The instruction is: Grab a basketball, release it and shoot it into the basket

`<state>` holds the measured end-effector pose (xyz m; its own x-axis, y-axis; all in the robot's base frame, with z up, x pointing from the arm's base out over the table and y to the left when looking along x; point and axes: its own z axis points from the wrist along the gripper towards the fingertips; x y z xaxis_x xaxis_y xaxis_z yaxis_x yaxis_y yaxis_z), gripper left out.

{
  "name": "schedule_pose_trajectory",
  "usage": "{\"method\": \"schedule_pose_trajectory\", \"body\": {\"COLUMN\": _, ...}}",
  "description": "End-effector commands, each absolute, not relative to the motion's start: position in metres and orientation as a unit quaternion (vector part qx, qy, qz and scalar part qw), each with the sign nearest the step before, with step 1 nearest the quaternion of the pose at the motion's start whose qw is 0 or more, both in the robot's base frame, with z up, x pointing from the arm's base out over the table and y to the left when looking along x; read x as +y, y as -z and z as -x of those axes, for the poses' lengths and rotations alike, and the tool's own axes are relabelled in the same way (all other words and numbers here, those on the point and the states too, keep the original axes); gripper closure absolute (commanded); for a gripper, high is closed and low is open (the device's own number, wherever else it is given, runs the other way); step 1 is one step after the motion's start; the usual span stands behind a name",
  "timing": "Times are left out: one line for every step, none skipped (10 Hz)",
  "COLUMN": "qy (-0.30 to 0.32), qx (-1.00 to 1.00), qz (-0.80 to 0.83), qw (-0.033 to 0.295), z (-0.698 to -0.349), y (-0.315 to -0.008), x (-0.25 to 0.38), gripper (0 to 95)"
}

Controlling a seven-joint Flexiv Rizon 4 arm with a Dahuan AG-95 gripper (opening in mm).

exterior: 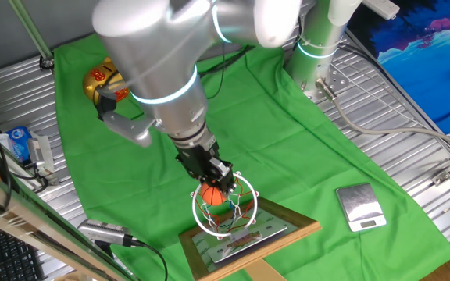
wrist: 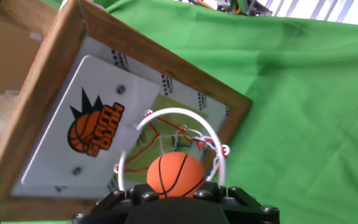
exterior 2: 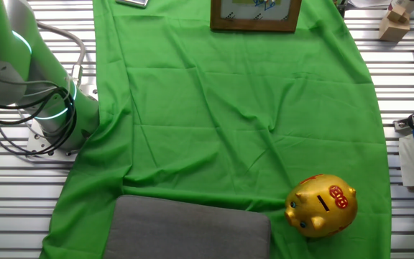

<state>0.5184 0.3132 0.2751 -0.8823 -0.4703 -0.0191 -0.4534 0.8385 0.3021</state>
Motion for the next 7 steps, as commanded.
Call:
{"method": "schedule_pose_trajectory", "body": {"qy": 0.150, "qx": -0.957, "qz": -0.247, "qw": 0.027, "z": -0.5164, "y": -0.2757, "x": 0.3121, "gripper": 95.0}}
{"method": "schedule_pose_trajectory", "body": {"qy": 0.149, "qx": -0.954, "qz": -0.257, "qw": 0.025, "z": -0.5164, "y": -0.2756, "x": 0.3121, "gripper": 57.0}}
{"method": "schedule_pose_trajectory", "body": {"qy": 0.150, "qx": -0.953, "qz": -0.263, "qw": 0.024, "z": -0.5163, "y": -0.2756, "x": 0.3121, "gripper": 38.0}}
{"method": "schedule_pose_trajectory", "body": {"qy": 0.149, "qx": -0.952, "qz": -0.266, "qw": 0.023, "z": -0.5163, "y": -0.2756, "x": 0.3121, "gripper": 19.0}}
{"method": "schedule_pose_trajectory", "body": {"qy": 0.149, "qx": -0.951, "qz": -0.269, "qw": 0.022, "z": -0.5163, "y": -0.2756, "x": 0.3121, "gripper": 19.0}}
{"method": "schedule_pose_trajectory", "body": {"qy": 0.149, "qx": -0.951, "qz": -0.270, "qw": 0.022, "z": -0.5163, "y": -0.2756, "x": 0.3121, "gripper": 0.0}}
{"method": "schedule_pose_trajectory", "body": {"qy": 0.148, "qx": -0.951, "qz": -0.271, "qw": 0.022, "z": -0.5163, "y": -0.2756, "x": 0.3121, "gripper": 0.0}}
